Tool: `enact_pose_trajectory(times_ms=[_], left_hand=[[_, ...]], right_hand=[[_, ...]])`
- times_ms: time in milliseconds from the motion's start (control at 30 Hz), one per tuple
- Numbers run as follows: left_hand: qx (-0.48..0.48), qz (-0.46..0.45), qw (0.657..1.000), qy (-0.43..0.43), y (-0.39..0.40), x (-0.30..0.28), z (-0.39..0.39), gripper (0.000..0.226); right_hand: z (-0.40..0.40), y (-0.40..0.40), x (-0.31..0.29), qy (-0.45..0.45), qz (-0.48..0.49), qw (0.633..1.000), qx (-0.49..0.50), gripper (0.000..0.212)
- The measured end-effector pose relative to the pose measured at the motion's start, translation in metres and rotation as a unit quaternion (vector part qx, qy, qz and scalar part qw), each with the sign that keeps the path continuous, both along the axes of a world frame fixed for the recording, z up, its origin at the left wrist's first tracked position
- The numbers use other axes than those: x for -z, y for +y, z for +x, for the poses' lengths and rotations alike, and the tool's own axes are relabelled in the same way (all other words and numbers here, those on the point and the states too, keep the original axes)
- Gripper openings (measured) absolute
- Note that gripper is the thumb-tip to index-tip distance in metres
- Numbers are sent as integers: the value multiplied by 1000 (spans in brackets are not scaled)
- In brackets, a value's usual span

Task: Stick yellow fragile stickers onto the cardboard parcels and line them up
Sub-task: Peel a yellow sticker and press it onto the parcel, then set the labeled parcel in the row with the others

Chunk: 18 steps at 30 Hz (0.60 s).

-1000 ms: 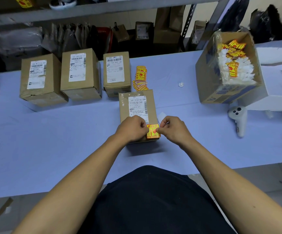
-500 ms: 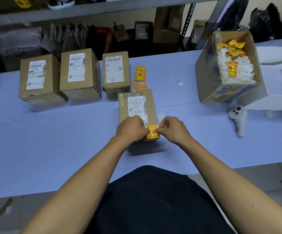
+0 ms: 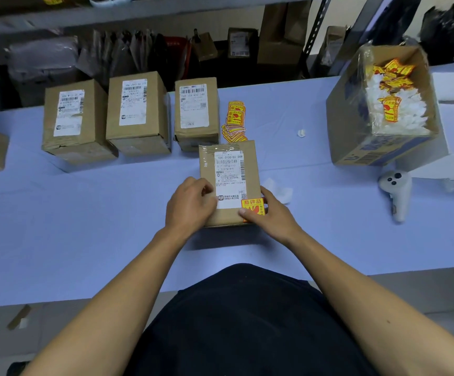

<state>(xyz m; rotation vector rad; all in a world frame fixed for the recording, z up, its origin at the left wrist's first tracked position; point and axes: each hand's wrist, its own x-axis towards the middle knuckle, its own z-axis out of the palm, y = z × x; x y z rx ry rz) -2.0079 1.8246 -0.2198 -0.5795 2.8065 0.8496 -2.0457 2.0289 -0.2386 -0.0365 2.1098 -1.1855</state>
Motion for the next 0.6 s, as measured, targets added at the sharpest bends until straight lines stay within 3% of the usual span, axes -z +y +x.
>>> enact_pose_trajectory(times_ms=[133,233,333,433,500,600], left_hand=[[-37,58,997,31,-1,9,5,26],[-106,126,986,29,3,11,2,55],[-226,272,935,-17,8,18,-9,70],[-285,363,886,-52,10,26,-16,70],[-277,384,879,-54,12,31,-16,54],[-259,393,881,-47,16,36,-15,44]], right_hand=[[-2,2,5,-19,-28,999,2,61],[-13,-7,12,-62,-57,993,87,76],[-28,-17,20,-85,-62,986,128,75],[-41,-28,25,-108,-74,981,140,79],[-45,-33,29,-116,-72,982,133,85],[-46,-35,35,-108,-68,986,110,74]])
